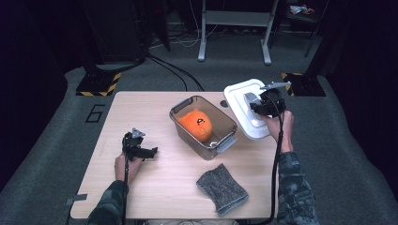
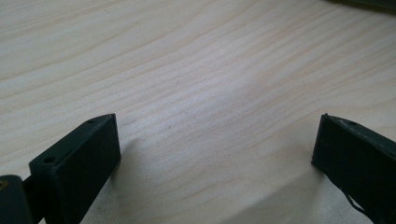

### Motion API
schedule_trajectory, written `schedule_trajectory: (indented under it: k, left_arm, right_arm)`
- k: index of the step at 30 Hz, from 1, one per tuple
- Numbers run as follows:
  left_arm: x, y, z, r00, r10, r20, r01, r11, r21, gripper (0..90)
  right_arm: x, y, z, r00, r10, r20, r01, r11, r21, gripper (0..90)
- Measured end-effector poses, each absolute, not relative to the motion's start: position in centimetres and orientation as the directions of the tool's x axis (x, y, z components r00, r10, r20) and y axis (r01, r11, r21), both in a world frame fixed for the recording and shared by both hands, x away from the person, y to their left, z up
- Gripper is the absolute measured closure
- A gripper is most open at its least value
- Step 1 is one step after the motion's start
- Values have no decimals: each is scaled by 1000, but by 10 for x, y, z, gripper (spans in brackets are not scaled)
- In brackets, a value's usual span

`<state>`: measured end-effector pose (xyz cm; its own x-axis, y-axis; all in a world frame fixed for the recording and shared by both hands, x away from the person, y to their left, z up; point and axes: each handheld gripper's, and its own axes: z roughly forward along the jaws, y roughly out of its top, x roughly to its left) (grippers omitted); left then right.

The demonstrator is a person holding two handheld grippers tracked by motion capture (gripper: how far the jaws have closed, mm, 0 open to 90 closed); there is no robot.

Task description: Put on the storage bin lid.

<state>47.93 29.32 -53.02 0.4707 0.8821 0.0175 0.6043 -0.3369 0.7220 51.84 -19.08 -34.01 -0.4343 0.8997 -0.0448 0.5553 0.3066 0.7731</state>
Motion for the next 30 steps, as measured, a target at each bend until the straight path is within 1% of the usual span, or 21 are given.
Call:
schedule_trajectory:
  k: [5,16,30]
  left_arm:
    - [479,293,-530,471,882,19,604,-338,722,4]
    - [479,293,-530,472,882,19,605,-339,721,3]
    - [479,293,-530,471,882,18,604,-338,721,4]
  right_arm:
    - [520,-179,-339,-453,891,-44,556,321,766,667]
    - [521,-147,-336,-531,847,-10,553,356,753,667]
    - [522,-117,-339,-612,791,-5,518,405,753,667]
